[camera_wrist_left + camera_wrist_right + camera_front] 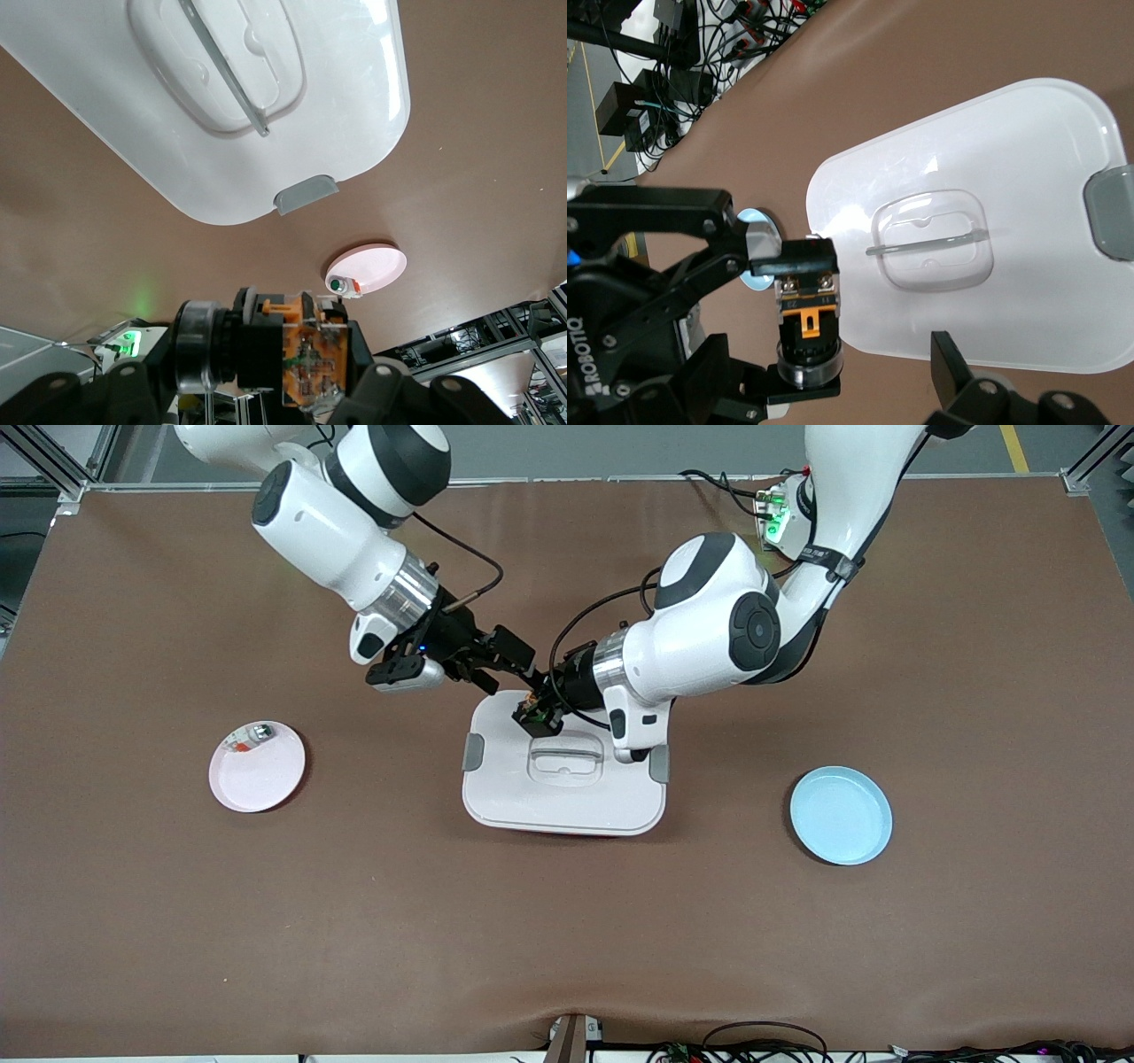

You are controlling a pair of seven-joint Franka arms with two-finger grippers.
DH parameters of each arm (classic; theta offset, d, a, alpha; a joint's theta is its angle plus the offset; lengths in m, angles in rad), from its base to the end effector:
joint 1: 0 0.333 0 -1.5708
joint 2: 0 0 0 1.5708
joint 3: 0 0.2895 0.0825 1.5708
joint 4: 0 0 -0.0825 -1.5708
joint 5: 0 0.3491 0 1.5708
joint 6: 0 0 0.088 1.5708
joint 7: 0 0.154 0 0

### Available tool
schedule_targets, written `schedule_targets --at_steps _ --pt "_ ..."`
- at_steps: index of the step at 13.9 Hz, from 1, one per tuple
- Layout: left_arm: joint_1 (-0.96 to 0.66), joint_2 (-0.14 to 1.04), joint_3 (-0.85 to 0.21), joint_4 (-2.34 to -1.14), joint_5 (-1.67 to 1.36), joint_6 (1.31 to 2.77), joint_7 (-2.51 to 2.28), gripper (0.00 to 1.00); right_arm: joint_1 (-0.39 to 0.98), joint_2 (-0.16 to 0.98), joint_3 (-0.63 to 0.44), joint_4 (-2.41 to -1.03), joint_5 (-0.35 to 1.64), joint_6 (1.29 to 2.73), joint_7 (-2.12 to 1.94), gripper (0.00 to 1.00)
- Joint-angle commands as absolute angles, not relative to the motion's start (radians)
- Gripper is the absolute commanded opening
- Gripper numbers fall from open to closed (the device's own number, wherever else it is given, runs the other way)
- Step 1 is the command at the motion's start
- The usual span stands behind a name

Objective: Transfer orange switch to right arm and place
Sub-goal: 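Grasp the switch with the right gripper beside the left gripper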

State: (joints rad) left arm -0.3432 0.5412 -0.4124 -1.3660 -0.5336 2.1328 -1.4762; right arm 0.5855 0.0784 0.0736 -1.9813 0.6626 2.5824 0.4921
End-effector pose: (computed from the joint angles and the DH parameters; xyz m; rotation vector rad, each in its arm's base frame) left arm 0.5165 -0.4707 0.4154 2.2002 1.2558 -0.6672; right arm 0.4766 0.3738 0.4360 -2.4222 0.3801 -0.1920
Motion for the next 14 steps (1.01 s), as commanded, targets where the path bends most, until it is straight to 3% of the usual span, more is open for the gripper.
schedule_targets --at_steps 1,14 --pt "-0.35 0.56 -0.411 -1.339 -0.557 2.143 -1.514 0.0 0.601 0.107 0.069 -1.965 0.684 2.62 0.472 1.0" --pt "-0.356 0.558 -0.41 -1.338 -0.557 2.143 -1.52 0.0 0.609 0.15 0.069 -1.924 0.684 2.623 0.471 0.97"
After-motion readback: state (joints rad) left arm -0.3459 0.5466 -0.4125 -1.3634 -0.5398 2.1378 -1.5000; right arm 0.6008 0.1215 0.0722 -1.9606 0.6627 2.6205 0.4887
